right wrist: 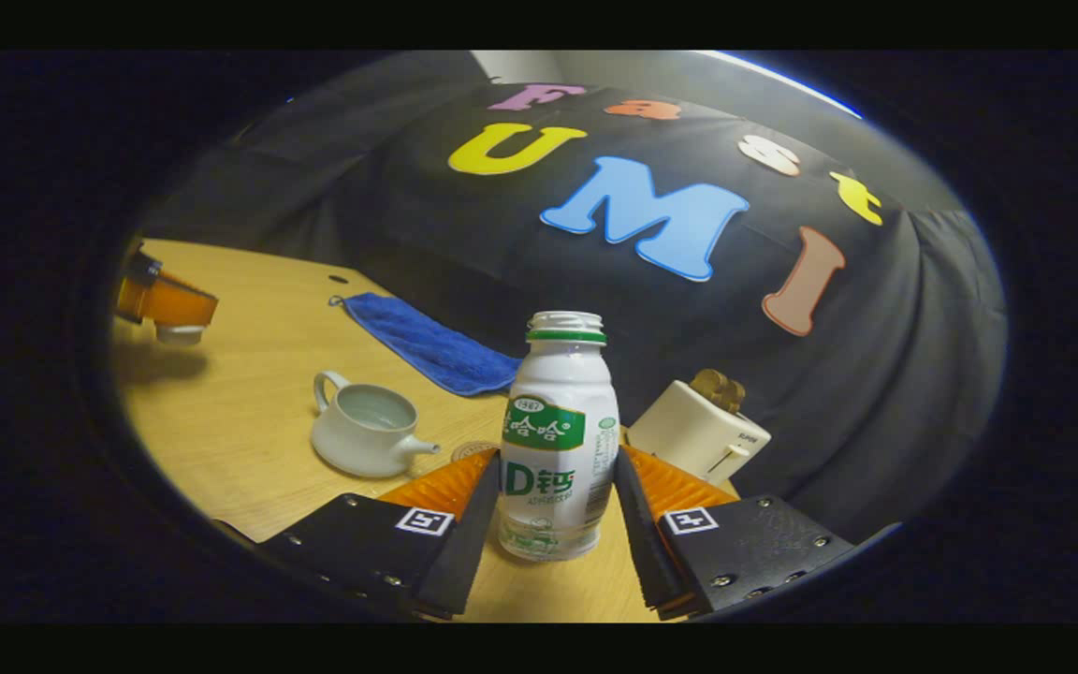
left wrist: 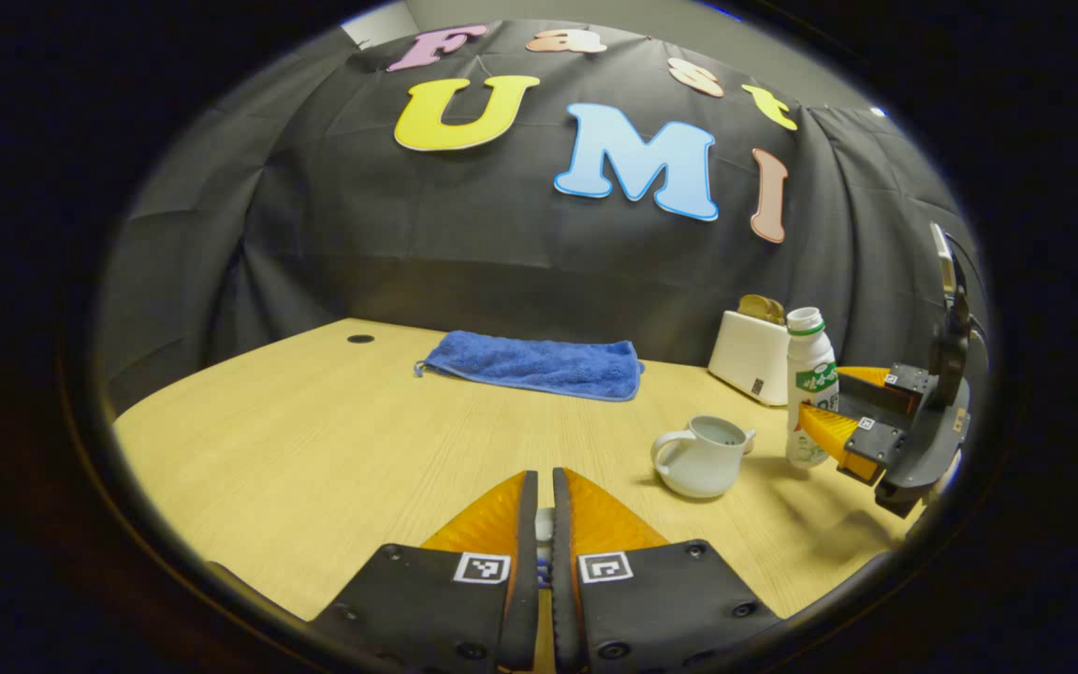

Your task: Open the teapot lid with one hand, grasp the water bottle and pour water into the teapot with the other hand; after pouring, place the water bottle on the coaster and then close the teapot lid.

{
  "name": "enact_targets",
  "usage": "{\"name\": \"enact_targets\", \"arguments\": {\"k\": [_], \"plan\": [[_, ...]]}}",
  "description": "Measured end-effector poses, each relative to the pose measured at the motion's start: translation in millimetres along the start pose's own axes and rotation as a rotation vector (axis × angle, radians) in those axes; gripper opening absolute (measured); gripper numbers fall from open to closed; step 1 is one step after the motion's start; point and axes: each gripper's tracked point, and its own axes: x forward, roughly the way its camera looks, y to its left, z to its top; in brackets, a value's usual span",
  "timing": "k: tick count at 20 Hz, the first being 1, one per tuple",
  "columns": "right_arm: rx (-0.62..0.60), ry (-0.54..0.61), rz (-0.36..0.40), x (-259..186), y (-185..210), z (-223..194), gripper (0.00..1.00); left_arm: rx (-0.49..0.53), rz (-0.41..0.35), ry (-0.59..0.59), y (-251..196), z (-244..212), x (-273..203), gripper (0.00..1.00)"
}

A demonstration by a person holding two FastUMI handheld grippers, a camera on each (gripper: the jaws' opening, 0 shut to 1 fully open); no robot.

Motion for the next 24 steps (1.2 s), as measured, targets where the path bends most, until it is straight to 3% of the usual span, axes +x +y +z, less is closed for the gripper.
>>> {"name": "enact_targets", "arguments": {"k": [4,9,10,16,18,24], "plan": [[0.161,-0.027,-0.01,0,0,5,0.67,0.0,0.003,0.001,1,0,1,0.15],[0.322,-0.04,-0.091,7,-16,-2,0.67,-0.005,0.005,-0.002,1,0,3,0.13],[0.34,-0.035,-0.097,9,-16,-5,0.67,-0.004,0.005,-0.001,1,-1,3,0.1],[0.398,-0.021,-0.114,16,-18,-17,0.67,-0.005,0.001,0.001,0,0,2,0.17],[0.404,-0.02,-0.115,16,-17,-18,0.67,-0.002,0.002,0.003,0,0,2,0.13],[0.437,-0.026,-0.121,12,-20,-21,0.67,0.003,0.004,0.002,0,0,1,0.17]]}}
